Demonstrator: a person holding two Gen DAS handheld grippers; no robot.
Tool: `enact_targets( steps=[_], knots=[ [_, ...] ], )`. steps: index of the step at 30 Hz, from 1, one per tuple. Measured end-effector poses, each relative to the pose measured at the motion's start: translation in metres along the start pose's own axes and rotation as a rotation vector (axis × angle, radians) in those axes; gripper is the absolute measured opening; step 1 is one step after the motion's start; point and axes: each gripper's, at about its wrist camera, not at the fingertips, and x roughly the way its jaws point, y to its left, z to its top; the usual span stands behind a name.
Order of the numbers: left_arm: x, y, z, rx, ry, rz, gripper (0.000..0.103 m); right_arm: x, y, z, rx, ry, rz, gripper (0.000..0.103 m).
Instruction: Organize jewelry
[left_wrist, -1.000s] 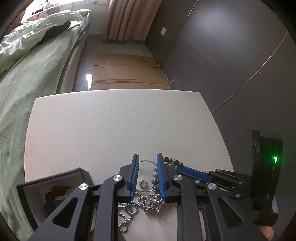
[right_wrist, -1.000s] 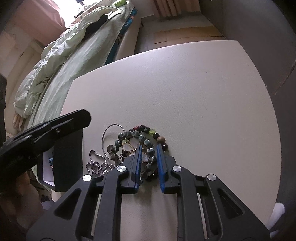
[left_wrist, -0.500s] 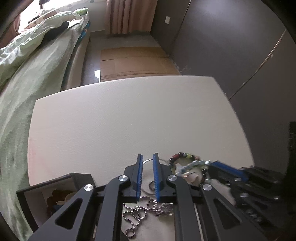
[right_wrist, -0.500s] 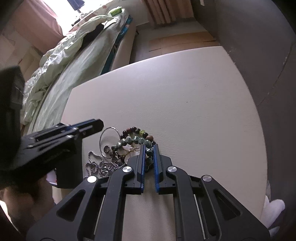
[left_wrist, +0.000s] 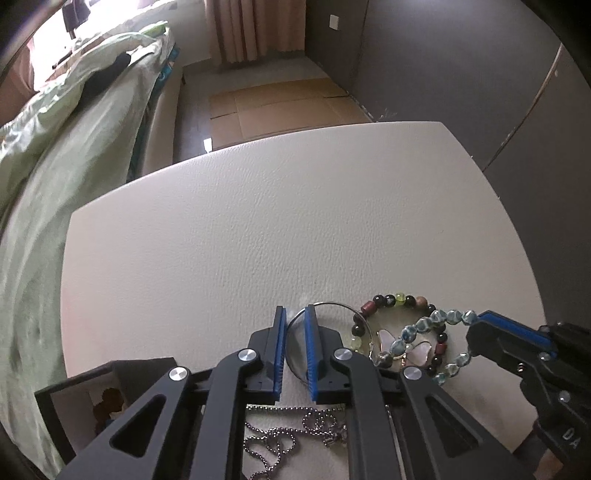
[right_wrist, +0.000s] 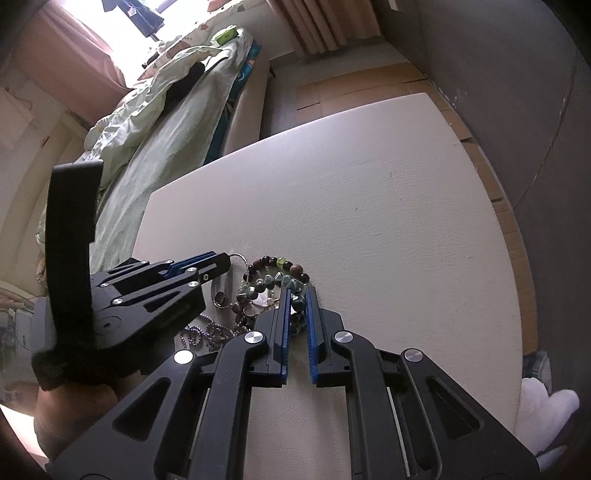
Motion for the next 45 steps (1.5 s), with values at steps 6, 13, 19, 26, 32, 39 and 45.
enact_targets(
  steps=[6, 13, 19, 26, 32, 39, 45],
  knots=[
    [0.0, 0.0, 0.001, 0.002, 0.005, 0.021, 0.0, -0.006, 0.0, 0.0, 0.0, -0.004, 0.017, 0.009],
    [-0.019, -0.002, 0.0, -0.012, -0.028, 0.014, 0.0, -0.026, 0.01, 0.0, -0.012, -0.043, 0.055, 0.009],
    [-0.053, 0.006, -0.002, -0.065, -0.086, -0.029, 0.0, -0.048, 0.018, -0.005, -0.021, -0.099, 0.085, 0.009],
    [-0.051, -0.005, -0.006, -0.038, -0.065, -0.08, 0.014, -0.065, 0.01, -0.006, 0.035, -0.159, 0.092, 0.009],
    [-0.044, -0.013, -0.005, -0.027, -0.09, -0.057, 0.066, -0.074, 0.0, -0.004, 0.064, -0.19, 0.105, 0.009],
    [-0.012, -0.016, -0.001, -0.023, -0.031, -0.042, 0.058, -0.072, -0.008, -0.001, 0.08, -0.184, 0.11, 0.009],
    [0.003, -0.028, -0.001, 0.019, -0.014, -0.028, 0.058, -0.068, -0.01, 0.0, 0.074, -0.169, 0.11, 0.009]
  ],
)
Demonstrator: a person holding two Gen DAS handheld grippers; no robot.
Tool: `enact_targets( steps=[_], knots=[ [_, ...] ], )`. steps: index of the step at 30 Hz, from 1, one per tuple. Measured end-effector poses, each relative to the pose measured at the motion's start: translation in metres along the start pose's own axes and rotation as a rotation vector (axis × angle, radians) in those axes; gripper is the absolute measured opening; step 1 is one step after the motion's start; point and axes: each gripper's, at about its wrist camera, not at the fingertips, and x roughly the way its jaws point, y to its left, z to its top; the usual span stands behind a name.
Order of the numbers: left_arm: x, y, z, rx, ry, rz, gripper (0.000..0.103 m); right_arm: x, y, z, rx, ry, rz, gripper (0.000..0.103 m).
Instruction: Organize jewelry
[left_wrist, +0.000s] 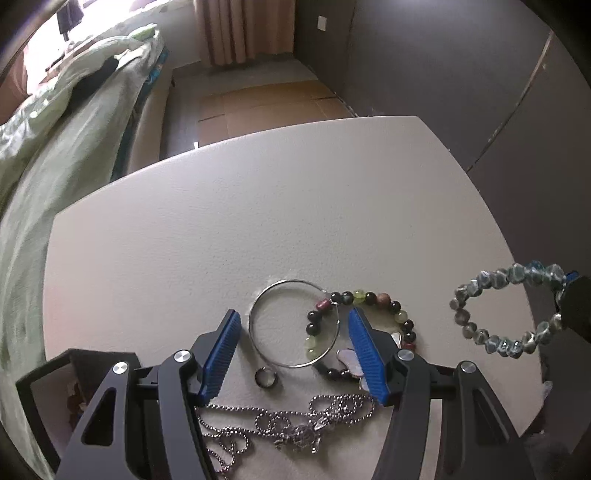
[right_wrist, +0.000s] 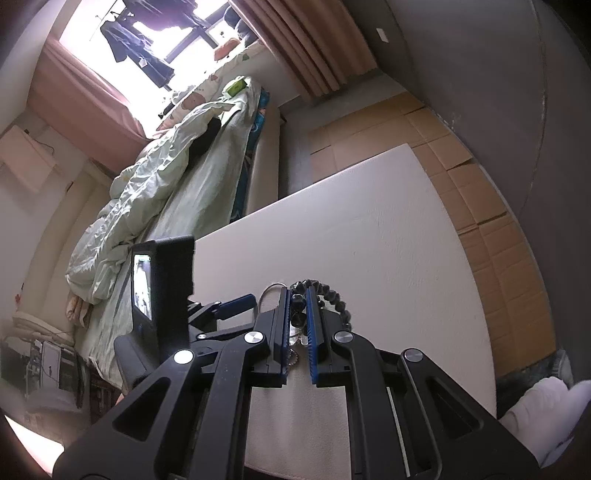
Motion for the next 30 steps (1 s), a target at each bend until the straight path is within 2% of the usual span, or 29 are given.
enact_targets(
  steps=[2, 4, 10, 18, 30],
  knots=[
    [0.001, -0.003, 0.0, 0.012, -0.004, 0.022, 0.055, -0.001, 0.001, -0.001, -0.003, 0.001, 0.004, 0.009],
    [0.002, -0.003, 0.002, 0.009, -0.009, 0.03, 0.047, -0.001, 0.002, 0.0, -0.005, 0.005, 0.008, 0.009],
    [-0.005, 0.007, 0.001, -0.023, -0.009, 0.012, 0.045, 0.0, 0.01, -0.002, -0.022, 0.01, 0.029, 0.009],
    [-0.049, 0.021, -0.003, -0.071, -0.085, -0.016, 0.045, 0.002, 0.021, -0.003, -0.045, 0.006, 0.049, 0.009],
    [-0.135, 0.028, -0.026, -0.08, -0.216, -0.021, 0.045, -0.008, 0.06, -0.013, -0.123, -0.027, 0.057, 0.009]
  ],
)
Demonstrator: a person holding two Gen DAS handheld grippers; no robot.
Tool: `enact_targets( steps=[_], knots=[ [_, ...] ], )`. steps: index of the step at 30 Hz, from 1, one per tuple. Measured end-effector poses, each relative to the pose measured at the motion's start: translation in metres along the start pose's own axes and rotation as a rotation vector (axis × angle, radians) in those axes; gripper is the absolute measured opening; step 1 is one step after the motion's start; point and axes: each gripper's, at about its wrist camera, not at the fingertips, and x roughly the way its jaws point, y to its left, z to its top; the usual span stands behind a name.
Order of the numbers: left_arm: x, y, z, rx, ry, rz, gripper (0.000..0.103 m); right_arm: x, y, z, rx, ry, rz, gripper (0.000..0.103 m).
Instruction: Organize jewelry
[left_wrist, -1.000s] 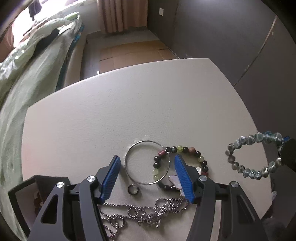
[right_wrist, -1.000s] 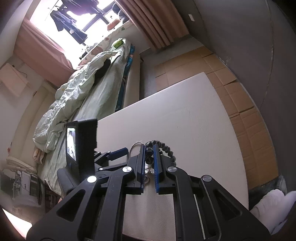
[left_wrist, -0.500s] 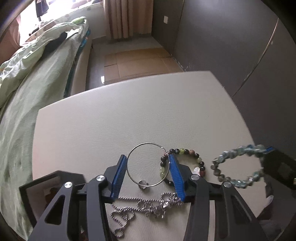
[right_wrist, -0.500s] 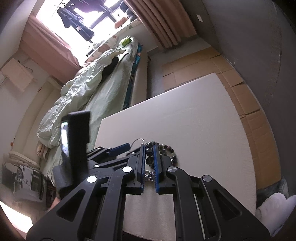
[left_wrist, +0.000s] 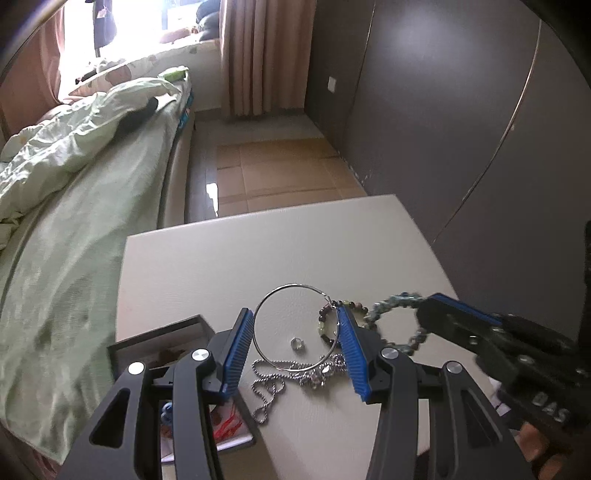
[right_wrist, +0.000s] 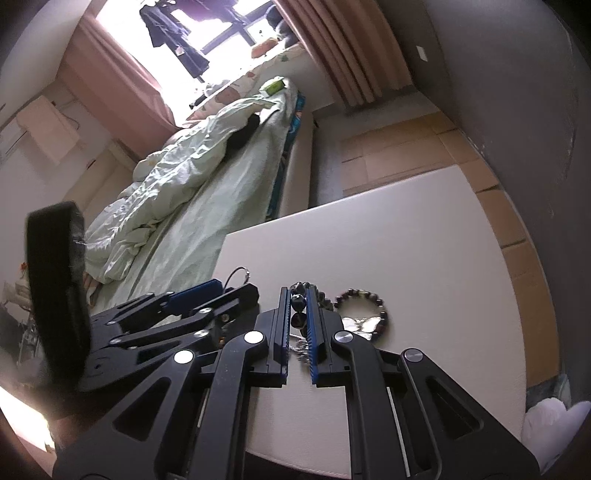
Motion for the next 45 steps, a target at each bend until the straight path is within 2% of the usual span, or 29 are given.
enact_targets(
  steps=[10, 20, 23, 26, 36, 42, 44, 45],
  knots=[
    [-0.042, 0.026, -0.012, -0.032, -0.034, 0.051, 0.045, -0.006, 0.049, -0.009, -0.072, -0.019, 0.038, 0.009],
    [-0.05, 0.059, -0.029, -0.09, 0.004, 0.044, 0.045, -0.004, 0.079, -0.017, -0.107, -0.019, 0.054, 0.009],
    [-0.047, 0.07, -0.033, -0.118, 0.03, 0.043, 0.048, -0.003, 0.084, -0.017, -0.11, -0.015, 0.056, 0.009],
    [-0.053, 0.082, -0.036, -0.151, 0.018, 0.047, 0.064, -0.002, 0.092, -0.02, -0.118, -0.016, 0.066, 0.009],
    [-0.073, 0.121, -0.056, -0.257, -0.012, 0.056, 0.065, 0.02, 0.112, -0.025, -0.125, 0.019, 0.092, 0.009],
    [-0.083, 0.146, -0.066, -0.339, -0.035, 0.064, 0.07, 0.037, 0.125, -0.028, -0.131, 0.044, 0.085, 0.009],
    [-0.086, 0.149, -0.067, -0.345, -0.046, 0.077, 0.076, 0.044, 0.127, -0.028, -0.141, 0.06, 0.053, 0.012],
    [-0.087, 0.151, -0.067, -0.345, -0.049, 0.084, 0.078, 0.047, 0.127, -0.028, -0.137, 0.079, 0.044, 0.03]
  ],
)
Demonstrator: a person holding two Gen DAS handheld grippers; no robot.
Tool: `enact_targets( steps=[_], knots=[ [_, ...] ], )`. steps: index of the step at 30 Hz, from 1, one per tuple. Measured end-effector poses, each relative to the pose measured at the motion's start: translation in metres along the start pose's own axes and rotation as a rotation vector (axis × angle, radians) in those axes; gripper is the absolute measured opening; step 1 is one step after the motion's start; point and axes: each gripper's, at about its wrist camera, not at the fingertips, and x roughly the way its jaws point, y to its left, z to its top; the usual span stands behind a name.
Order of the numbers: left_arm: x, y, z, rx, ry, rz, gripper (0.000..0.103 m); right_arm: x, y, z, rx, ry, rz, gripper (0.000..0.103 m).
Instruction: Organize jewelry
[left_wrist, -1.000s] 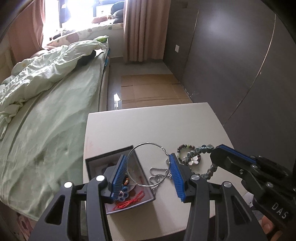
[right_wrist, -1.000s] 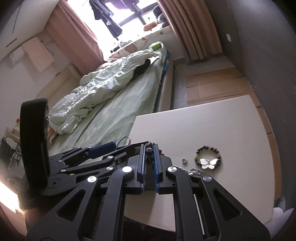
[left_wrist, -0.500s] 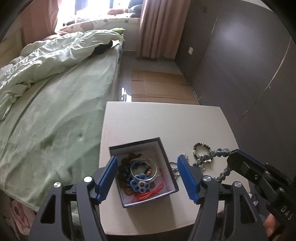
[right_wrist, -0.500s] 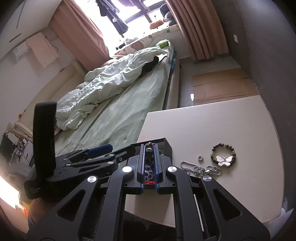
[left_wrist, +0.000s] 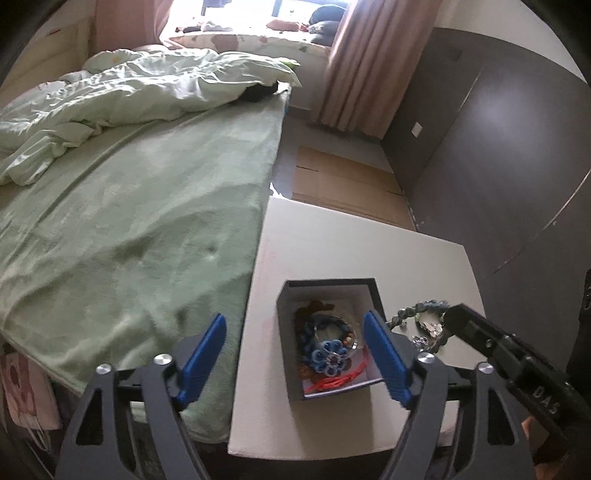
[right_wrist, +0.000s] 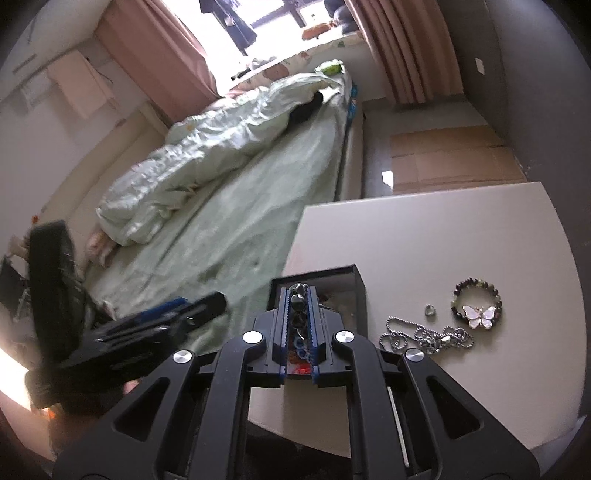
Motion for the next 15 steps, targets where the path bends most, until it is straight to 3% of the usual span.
enact_targets(
  steps=[1, 3, 7, 15],
  knots=[
    [-0.001, 0.001, 0.0, 0.001, -0.002, 0.007, 0.08, 0.002, -0.001, 0.0, 0.009, 0.01, -0.003, 0.06],
    [0.0, 0.002, 0.0, 0.002, -0.001, 0.004, 0.08, -0.004, -0.005, 0.0, 0.028, -0.015, -0.02, 0.077],
    [0.0, -0.001, 0.0, 0.005, -0.003, -0.003, 0.081, -0.018, -0.016, 0.001, 0.047, -0.045, -0.017, 0.076],
    [0.002, -0.032, -0.002, 0.061, -0.012, -0.034, 0.082, -0.034, -0.057, 0.002, 0.108, -0.04, -0.096, 0.076]
  ],
)
